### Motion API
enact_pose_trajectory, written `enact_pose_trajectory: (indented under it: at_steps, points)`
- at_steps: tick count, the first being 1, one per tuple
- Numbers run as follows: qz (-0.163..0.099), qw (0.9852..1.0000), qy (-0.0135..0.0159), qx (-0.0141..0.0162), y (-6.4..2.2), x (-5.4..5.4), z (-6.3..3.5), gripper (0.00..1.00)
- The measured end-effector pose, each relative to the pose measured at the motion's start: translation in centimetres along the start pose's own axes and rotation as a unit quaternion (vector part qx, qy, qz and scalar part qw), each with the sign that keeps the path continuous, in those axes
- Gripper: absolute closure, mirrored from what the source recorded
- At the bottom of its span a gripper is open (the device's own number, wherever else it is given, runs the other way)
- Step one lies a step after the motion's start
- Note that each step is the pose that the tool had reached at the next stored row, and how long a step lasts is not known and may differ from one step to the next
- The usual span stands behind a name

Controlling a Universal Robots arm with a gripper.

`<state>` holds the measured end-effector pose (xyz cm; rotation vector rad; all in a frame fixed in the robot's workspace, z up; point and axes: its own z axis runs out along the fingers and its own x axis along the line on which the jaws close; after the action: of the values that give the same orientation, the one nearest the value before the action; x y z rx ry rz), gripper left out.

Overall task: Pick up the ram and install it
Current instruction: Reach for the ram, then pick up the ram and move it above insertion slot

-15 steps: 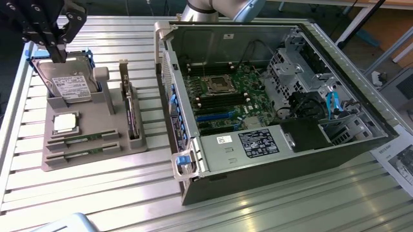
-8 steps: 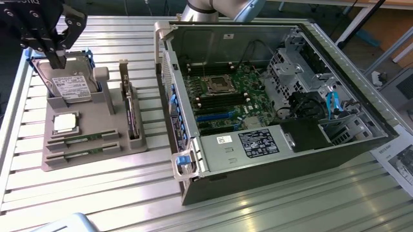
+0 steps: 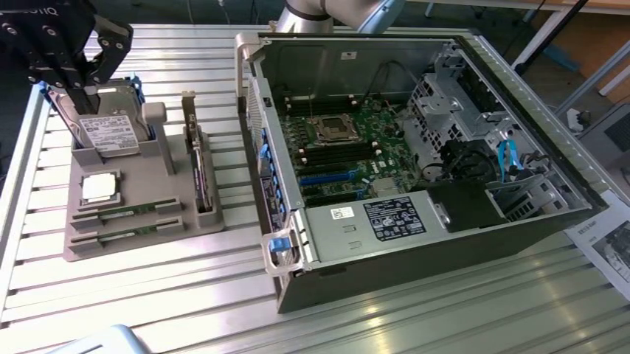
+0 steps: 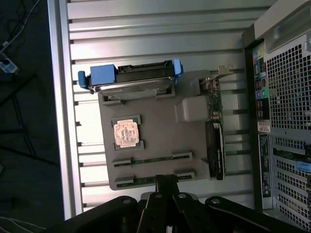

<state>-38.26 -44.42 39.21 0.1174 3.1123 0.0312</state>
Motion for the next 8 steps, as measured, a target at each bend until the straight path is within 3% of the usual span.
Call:
enact_pose_trajectory:
  at_steps: [8]
  points:
    - [0.0, 1.0, -0.0001, 0.0, 0.0, 0.0, 0.0, 0.9]
